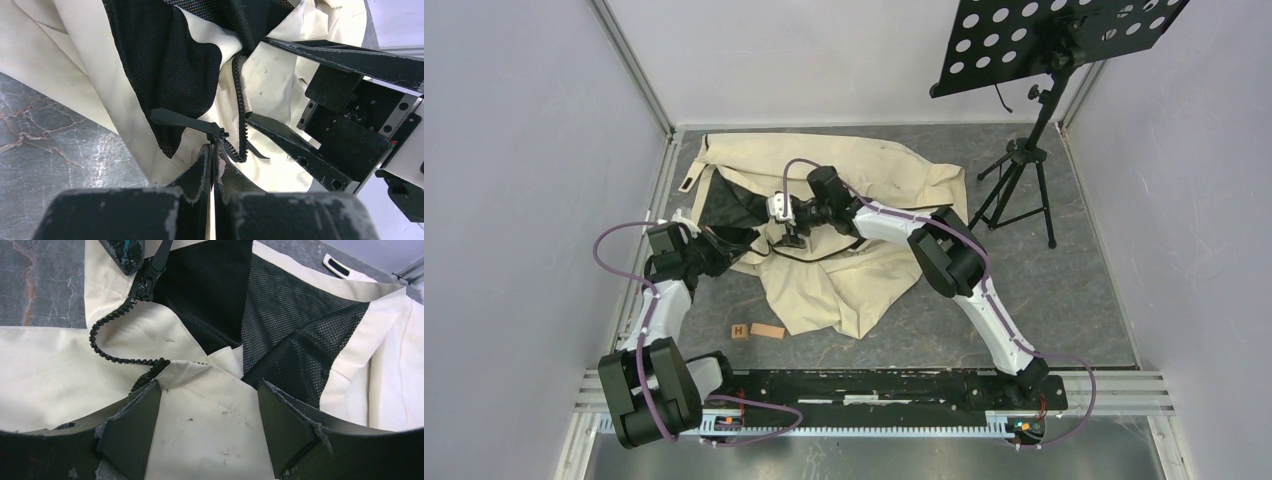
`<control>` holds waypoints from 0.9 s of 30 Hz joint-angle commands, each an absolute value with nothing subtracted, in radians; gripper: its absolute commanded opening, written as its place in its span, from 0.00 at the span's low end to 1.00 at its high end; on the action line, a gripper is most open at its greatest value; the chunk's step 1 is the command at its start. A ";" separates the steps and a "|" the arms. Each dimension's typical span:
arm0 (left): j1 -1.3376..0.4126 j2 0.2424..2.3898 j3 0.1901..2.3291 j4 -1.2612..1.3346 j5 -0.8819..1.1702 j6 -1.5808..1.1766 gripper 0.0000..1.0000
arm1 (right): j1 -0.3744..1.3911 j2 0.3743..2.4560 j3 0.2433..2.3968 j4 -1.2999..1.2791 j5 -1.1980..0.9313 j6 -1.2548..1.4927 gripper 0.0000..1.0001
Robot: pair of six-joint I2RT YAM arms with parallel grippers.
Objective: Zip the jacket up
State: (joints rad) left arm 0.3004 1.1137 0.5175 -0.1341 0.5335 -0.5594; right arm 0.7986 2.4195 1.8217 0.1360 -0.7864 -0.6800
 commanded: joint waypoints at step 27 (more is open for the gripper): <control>0.293 1.108 0.537 -0.115 0.534 -0.509 0.02 | 0.821 2.187 1.635 0.330 -0.632 -0.417 0.00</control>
